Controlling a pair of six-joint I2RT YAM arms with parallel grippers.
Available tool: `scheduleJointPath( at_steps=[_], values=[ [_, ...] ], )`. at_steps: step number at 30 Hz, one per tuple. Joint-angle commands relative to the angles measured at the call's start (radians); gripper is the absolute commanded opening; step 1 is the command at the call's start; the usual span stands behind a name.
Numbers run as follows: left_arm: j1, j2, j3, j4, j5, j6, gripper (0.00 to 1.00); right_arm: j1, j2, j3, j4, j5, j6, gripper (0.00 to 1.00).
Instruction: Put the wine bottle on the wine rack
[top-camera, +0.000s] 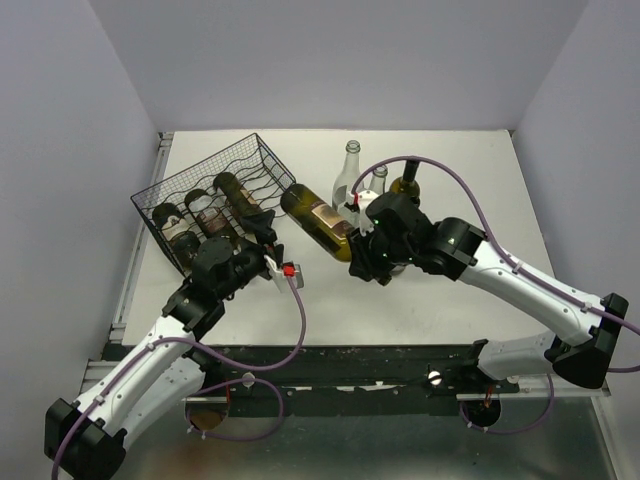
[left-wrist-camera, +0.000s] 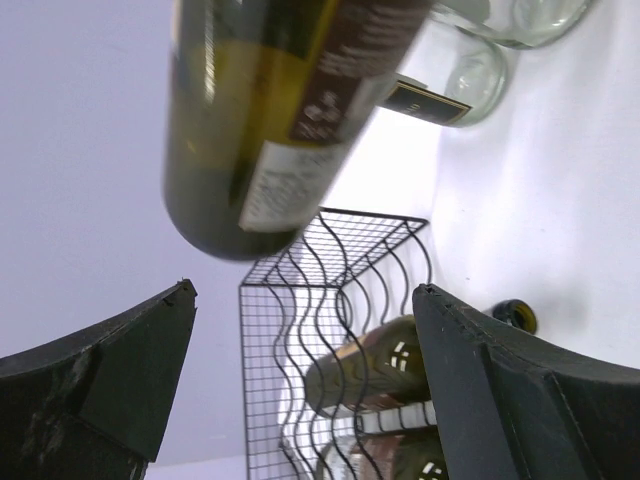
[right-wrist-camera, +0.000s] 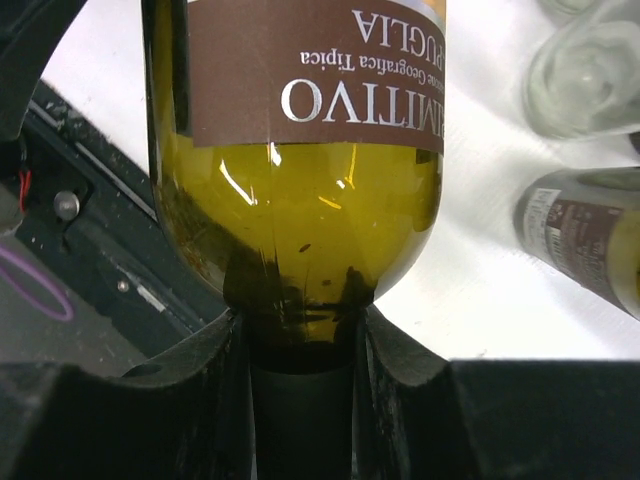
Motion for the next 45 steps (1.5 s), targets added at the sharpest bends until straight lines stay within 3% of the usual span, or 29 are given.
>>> scheduleJointPath(
  at_steps=[1,8,12,29,45],
  values=[
    [-0.003,-0.050,0.016,0.080,-0.080,-0.204,0.99,0.001,-0.027,-0.032,0.138,0.072,0.036,0.01],
    [-0.003,-0.100,0.134,0.090,-0.218,-0.657,0.99,0.001,0.014,-0.158,0.242,0.095,0.070,0.01],
    [-0.002,-0.116,0.208,0.022,-0.323,-0.804,0.99,0.001,0.059,-0.188,0.315,0.094,0.087,0.01],
    [-0.003,-0.172,0.183,0.019,-0.332,-0.828,0.99,0.001,0.359,-0.080,0.556,0.151,0.101,0.01],
    [-0.003,-0.166,0.185,0.001,-0.337,-0.837,0.99,0.001,0.608,0.121,0.662,0.212,0.067,0.01]
  ],
)
